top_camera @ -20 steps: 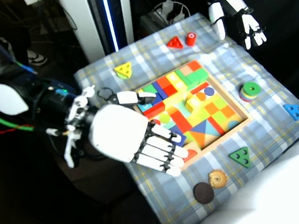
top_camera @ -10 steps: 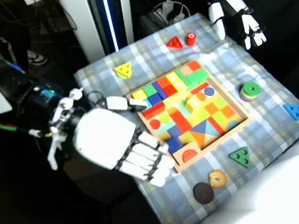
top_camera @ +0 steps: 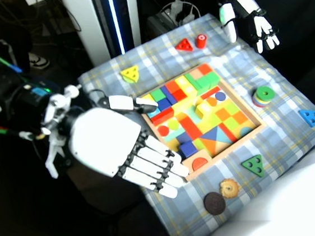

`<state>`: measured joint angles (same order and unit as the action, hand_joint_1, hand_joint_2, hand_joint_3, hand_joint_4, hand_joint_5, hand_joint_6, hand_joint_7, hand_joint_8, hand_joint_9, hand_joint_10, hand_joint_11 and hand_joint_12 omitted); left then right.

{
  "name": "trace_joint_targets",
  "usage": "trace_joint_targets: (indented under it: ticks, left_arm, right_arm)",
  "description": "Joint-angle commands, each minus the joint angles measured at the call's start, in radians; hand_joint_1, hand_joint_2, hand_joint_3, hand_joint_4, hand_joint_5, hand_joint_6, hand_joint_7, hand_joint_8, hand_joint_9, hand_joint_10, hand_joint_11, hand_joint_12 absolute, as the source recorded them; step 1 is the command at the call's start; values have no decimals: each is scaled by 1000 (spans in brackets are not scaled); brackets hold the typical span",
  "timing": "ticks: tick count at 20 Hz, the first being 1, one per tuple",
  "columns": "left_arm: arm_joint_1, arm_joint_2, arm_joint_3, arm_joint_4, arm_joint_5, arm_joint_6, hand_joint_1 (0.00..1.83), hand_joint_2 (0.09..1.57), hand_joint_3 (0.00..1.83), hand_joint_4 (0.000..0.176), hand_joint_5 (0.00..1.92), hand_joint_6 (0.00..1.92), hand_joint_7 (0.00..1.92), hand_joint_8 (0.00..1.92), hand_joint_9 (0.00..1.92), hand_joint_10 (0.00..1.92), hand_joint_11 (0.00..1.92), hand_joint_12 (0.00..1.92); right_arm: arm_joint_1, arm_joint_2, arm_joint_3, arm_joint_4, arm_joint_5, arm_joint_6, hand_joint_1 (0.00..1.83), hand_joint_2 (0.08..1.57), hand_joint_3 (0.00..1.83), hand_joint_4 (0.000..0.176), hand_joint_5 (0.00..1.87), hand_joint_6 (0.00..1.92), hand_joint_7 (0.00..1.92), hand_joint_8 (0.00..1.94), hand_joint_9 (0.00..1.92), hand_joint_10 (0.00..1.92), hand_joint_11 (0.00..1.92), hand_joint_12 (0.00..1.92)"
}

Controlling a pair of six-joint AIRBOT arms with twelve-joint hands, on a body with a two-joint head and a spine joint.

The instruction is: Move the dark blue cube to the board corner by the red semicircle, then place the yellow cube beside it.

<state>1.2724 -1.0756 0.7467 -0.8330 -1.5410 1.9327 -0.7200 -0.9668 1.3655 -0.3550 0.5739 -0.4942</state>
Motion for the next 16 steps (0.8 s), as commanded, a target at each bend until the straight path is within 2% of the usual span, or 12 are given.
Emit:
trace_joint_targets:
  ticks: [1, 2, 3, 4, 6, 7, 8, 10, 12, 14, 15, 16]
  left_arm:
    - [-4, 1, 3, 46, -108, -6, 554, 1391, 3, 64, 389, 2, 145, 0, 106, 2, 0, 0]
    - [-4, 1, 3, 46, -107, -6, 581, 1388, 0, 59, 398, 4, 156, 3, 117, 5, 0, 0]
    - [-4, 1, 3, 46, -108, -6, 571, 1391, 1, 58, 397, 2, 154, 2, 117, 4, 0, 0]
    - [-4, 1, 3, 46, -106, -6, 574, 1393, 2, 59, 388, 0, 143, 0, 108, 0, 0, 0]
    - [-4, 1, 3, 46, -104, -6, 591, 1388, 0, 46, 407, 6, 153, 4, 120, 5, 0, 0]
    - [-4, 1, 3, 46, -104, -6, 582, 1388, 0, 51, 410, 5, 152, 2, 120, 4, 0, 0]
    - [-4, 1, 3, 46, -105, -6, 590, 1385, 0, 51, 413, 4, 153, 2, 123, 4, 0, 0]
    - [-5, 1, 3, 48, -105, -6, 605, 1380, 0, 44, 426, 7, 159, 3, 125, 3, 0, 0]
    - [-5, 1, 3, 49, -106, -6, 614, 1379, 0, 51, 428, 5, 165, 4, 131, 5, 0, 0]
    - [-5, 1, 2, 49, -107, -6, 595, 1383, 0, 49, 428, 3, 158, 3, 120, 4, 0, 0]
    - [-5, 1, 2, 49, -107, -6, 611, 1379, 0, 44, 438, 5, 164, 4, 126, 5, 0, 0]
    - [-5, 2, 2, 48, -108, -6, 618, 1381, 0, 40, 440, 5, 167, 5, 127, 5, 0, 0]
  right_arm:
    - [15, -3, -1, 24, 113, 1, 0, 1023, 27, 31, 422, 1, 0, 0, 0, 0, 0, 0]
    - [15, -11, -1, 9, 114, 1, 0, 1012, 20, 54, 414, 0, 0, 0, 0, 0, 0, 0]
    - [15, -23, 1, 0, 113, 1, 0, 1008, 17, 60, 408, 0, 0, 0, 0, 0, 0, 0]
    - [15, -42, 9, -14, 112, 1, 0, 986, 6, 105, 398, 0, 0, 0, 0, 0, 0, 0]
    - [15, -62, 19, -26, 104, 1, 0, 1013, 17, 114, 371, 0, 0, 0, 0, 0, 0, 0]
    - [15, -75, 28, -34, 96, 1, 0, 1018, 18, 93, 377, 3, 0, 0, 0, 0, 0, 0]
    - [15, -87, 38, -40, 88, 1, 0, 1009, 13, 56, 384, 6, 0, 0, 0, 0, 0, 0]
    - [15, -106, 55, -49, 78, 1, 0, 999, 7, 37, 384, 5, 0, 0, 0, 0, 0, 0]
    - [15, -122, 72, -61, 55, 1, 0, 985, 0, 50, 381, 3, 0, 0, 0, 0, 0, 0]
    - [15, -126, 81, -73, 32, 1, 0, 978, 0, 94, 393, 7, 0, 0, 0, 0, 0, 0]
    - [15, -126, 83, -78, 23, 1, 0, 984, 0, 98, 398, 8, 0, 0, 0, 0, 0, 0]
    - [15, -121, 83, -81, 13, 1, 0, 977, 0, 122, 394, 6, 0, 0, 0, 0, 0, 0]
